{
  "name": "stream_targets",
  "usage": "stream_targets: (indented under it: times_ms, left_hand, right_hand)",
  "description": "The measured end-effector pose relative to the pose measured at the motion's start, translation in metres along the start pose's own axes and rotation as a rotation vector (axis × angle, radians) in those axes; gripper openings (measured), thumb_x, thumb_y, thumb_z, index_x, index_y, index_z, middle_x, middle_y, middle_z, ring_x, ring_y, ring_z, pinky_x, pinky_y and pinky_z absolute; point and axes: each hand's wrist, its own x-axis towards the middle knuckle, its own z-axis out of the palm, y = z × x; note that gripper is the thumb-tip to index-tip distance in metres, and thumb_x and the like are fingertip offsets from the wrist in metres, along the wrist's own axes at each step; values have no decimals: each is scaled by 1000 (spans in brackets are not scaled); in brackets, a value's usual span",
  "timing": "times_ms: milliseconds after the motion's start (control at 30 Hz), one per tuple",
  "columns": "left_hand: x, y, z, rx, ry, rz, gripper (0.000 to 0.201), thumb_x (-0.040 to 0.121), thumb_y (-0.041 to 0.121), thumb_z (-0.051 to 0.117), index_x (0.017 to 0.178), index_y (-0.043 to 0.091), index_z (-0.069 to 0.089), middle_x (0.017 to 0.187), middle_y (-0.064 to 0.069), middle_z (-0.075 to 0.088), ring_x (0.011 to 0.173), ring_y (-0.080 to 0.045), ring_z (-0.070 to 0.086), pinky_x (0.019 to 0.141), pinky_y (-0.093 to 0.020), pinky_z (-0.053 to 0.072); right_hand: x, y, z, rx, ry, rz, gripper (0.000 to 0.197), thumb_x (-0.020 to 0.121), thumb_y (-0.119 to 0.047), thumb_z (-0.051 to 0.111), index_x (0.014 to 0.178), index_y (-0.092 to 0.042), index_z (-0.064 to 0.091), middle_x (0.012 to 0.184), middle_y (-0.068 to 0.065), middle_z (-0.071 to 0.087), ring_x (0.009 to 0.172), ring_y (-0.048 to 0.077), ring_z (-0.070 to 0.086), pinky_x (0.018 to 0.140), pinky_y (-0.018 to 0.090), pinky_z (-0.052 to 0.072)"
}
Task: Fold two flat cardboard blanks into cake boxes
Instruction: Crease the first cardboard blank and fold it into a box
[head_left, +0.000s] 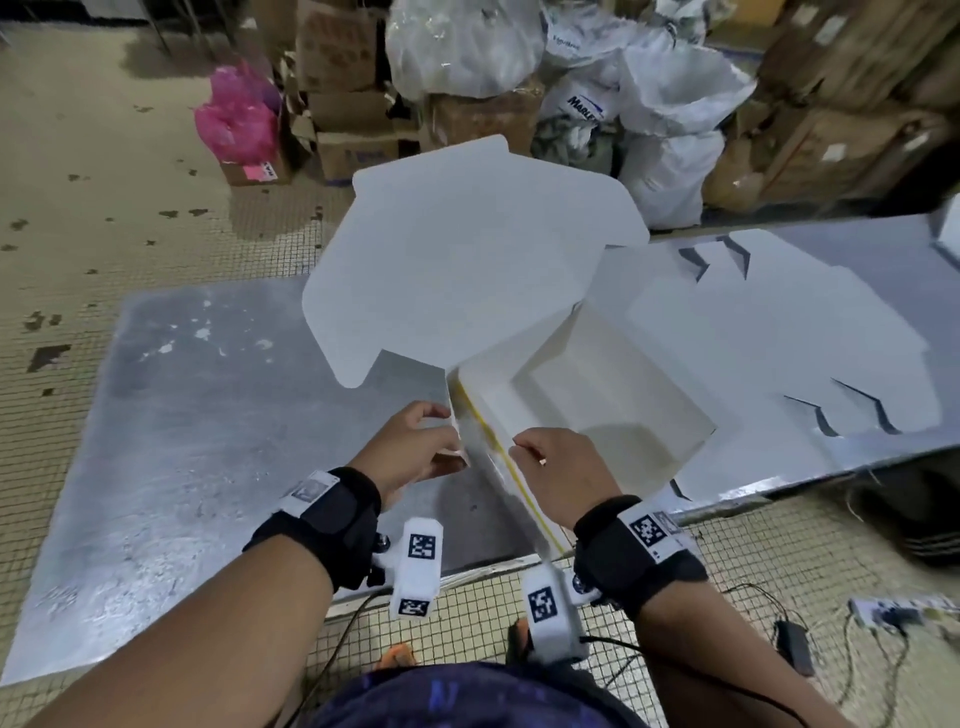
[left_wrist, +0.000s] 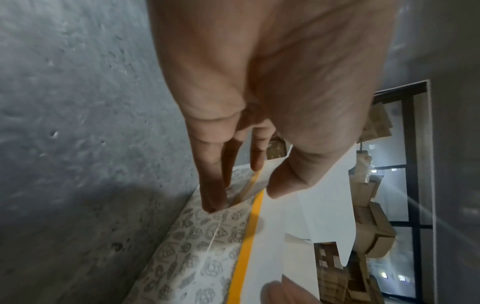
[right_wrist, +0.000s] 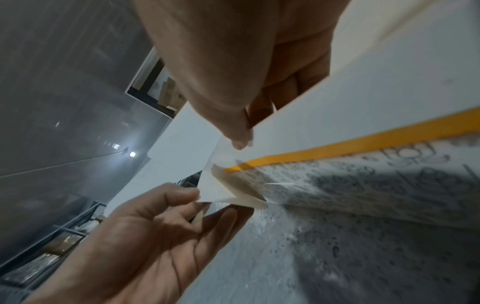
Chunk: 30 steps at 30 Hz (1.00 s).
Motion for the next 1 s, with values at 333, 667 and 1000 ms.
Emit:
stream_targets:
  times_ms: [333, 667, 1000]
  left_hand:
    - [-1, -5, 20, -146, 40, -12, 54, 75, 2, 65, 126, 5, 48, 98, -18, 65, 84, -28, 68, 89, -40, 59]
    - [4, -11, 20, -300, 58, -13, 45, 92, -3, 57, 134, 1, 43, 110, -27, 64, 94, -39, 67, 88, -44, 59]
    - [8, -17, 31, -198, 1, -44, 47, 88, 4, 67, 130, 11, 46, 125, -25, 65, 109, -38, 68, 94, -41, 56]
  right_hand:
    - [-2, 8, 10, 106, 53, -35, 44, 97, -19, 52, 58, -22, 31, 53, -1, 34, 55, 16, 33, 59, 33, 37]
    - [0, 19, 18, 184, 90, -29, 34, 97, -24, 52, 66, -10, 47, 59, 6, 46, 58, 22, 41, 64, 38, 46]
    - [-1, 19, 16, 186, 98, -37, 33, 98, -24, 52, 67, -13, 50, 58, 1, 46, 60, 22, 45, 65, 37, 46]
